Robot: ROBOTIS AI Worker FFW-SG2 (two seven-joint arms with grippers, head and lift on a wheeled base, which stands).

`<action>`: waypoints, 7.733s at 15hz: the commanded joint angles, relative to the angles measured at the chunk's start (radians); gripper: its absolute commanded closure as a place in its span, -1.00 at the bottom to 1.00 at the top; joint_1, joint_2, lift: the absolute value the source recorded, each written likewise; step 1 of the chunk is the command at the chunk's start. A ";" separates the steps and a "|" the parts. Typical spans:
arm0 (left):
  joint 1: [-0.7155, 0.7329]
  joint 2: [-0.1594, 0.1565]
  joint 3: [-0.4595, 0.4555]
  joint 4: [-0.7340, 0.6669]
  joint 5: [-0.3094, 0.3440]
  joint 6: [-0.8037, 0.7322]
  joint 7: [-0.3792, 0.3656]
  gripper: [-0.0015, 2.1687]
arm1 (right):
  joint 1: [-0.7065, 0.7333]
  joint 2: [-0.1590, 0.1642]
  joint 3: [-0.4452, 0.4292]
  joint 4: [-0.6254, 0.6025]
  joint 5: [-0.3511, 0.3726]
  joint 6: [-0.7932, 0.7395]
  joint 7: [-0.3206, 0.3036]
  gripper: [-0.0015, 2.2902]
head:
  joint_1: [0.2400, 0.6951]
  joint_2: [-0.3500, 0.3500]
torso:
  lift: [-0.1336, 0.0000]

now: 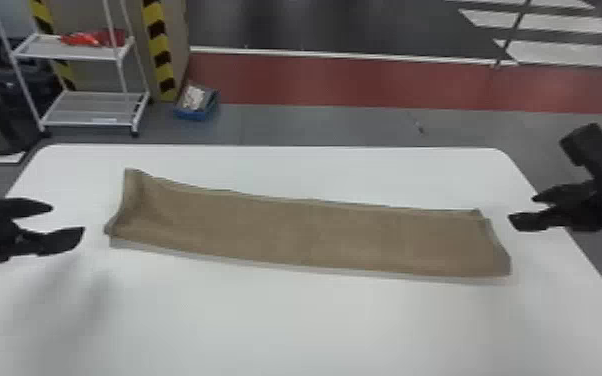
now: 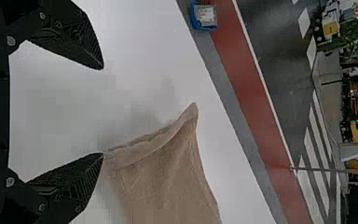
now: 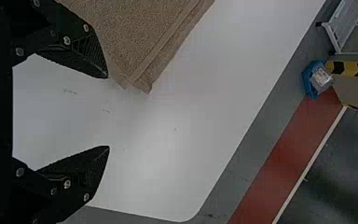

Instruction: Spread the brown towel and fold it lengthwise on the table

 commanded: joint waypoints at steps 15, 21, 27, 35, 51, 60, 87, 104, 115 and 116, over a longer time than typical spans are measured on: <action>0.089 -0.123 -0.008 -0.046 0.102 -0.054 0.125 -0.50 | 0.052 -0.020 -0.071 -0.071 -0.015 0.073 0.013 -0.64 | 1.00 -0.55 | -0.86; 0.058 -0.121 -0.026 0.006 0.093 -0.078 0.162 -0.33 | 0.049 -0.022 -0.071 -0.065 -0.012 0.073 0.013 -0.64 | 1.00 -0.56 | -0.86; 0.067 -0.115 -0.026 0.006 0.082 -0.078 0.157 -0.33 | 0.043 -0.022 -0.069 -0.058 -0.012 0.073 0.013 -0.64 | 1.00 -0.56 | -0.86; 0.077 -0.089 -0.009 -0.015 0.061 -0.078 0.087 0.65 | 0.054 -0.019 -0.072 -0.061 -0.016 0.073 0.014 -0.64 | 1.00 -0.54 | -0.86; 0.020 0.103 -0.101 -0.064 -0.208 -0.400 -0.588 0.64 | 0.137 0.003 -0.098 -0.133 -0.021 0.066 0.029 -0.64 | 1.00 -0.65 | -0.86; 0.047 0.112 -0.040 -0.061 -0.186 -0.296 -0.445 -0.95 | 0.169 0.003 -0.105 -0.159 -0.033 0.066 0.042 -0.64 | 1.00 -0.51 | -0.86; 0.261 0.015 0.012 -0.265 0.105 0.226 -0.065 -0.42 | 0.170 0.001 -0.125 -0.159 -0.022 0.073 0.051 -0.64 | 1.00 -0.51 | -0.86; 0.207 0.089 0.012 -0.256 -0.021 -0.109 -0.412 0.25 | 0.192 0.006 -0.135 -0.166 -0.038 0.066 0.051 -0.64 | 1.00 -0.59 | -0.86; 0.181 0.100 -0.041 -0.201 -0.105 -0.247 -0.484 0.25 | 0.132 0.060 -0.017 -0.228 -0.022 0.208 0.080 -0.55 | 1.00 -0.44 | -0.86; 0.182 0.100 -0.041 -0.201 -0.105 -0.250 -0.484 0.25 | 0.129 0.064 -0.002 -0.214 0.001 0.201 0.080 -0.46 | 1.00 -0.43 | -0.86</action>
